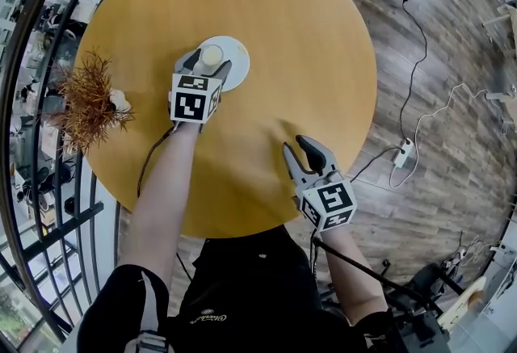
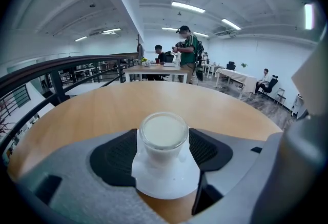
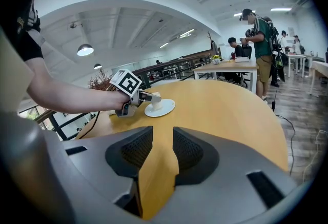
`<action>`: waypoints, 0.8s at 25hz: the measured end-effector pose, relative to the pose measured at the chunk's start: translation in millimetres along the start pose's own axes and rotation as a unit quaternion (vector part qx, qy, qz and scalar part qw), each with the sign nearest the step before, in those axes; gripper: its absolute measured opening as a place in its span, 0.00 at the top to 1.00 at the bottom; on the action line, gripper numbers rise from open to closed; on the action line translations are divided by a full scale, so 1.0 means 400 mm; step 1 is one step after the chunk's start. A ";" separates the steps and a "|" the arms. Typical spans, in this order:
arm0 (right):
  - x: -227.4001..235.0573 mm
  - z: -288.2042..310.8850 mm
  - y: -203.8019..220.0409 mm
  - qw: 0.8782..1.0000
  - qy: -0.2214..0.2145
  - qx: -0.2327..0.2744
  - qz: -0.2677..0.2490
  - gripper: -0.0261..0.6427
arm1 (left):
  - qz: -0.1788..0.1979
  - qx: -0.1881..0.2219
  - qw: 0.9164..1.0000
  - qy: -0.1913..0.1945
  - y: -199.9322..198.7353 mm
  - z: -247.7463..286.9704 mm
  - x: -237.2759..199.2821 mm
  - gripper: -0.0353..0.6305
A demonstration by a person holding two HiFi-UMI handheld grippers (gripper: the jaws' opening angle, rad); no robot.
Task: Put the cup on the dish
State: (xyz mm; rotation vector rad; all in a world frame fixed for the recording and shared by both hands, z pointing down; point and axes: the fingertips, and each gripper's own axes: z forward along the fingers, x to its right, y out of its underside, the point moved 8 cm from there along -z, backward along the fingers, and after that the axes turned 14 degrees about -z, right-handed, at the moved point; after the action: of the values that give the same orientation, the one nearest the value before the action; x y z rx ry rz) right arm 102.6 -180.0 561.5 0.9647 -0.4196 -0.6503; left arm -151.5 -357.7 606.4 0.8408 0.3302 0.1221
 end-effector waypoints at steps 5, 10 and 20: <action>-0.004 -0.008 -0.003 1.000 0.000 0.001 0.001 0.80 | -0.009 -0.006 1.000 0.003 0.003 -0.004 0.007 0.48; -0.007 -0.013 -0.001 1.000 0.000 0.003 0.002 0.80 | -0.017 -0.012 1.000 0.002 0.009 -0.011 0.007 0.48; -0.020 -0.036 -0.015 1.000 0.007 0.015 0.000 0.80 | -0.014 -0.015 1.000 -0.009 0.035 -0.075 0.018 0.55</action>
State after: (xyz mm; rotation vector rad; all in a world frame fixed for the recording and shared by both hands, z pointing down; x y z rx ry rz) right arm 103.4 -168.0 548.7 0.9967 -0.4177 -0.6380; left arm -154.3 -325.6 596.6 0.8079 0.3215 0.0932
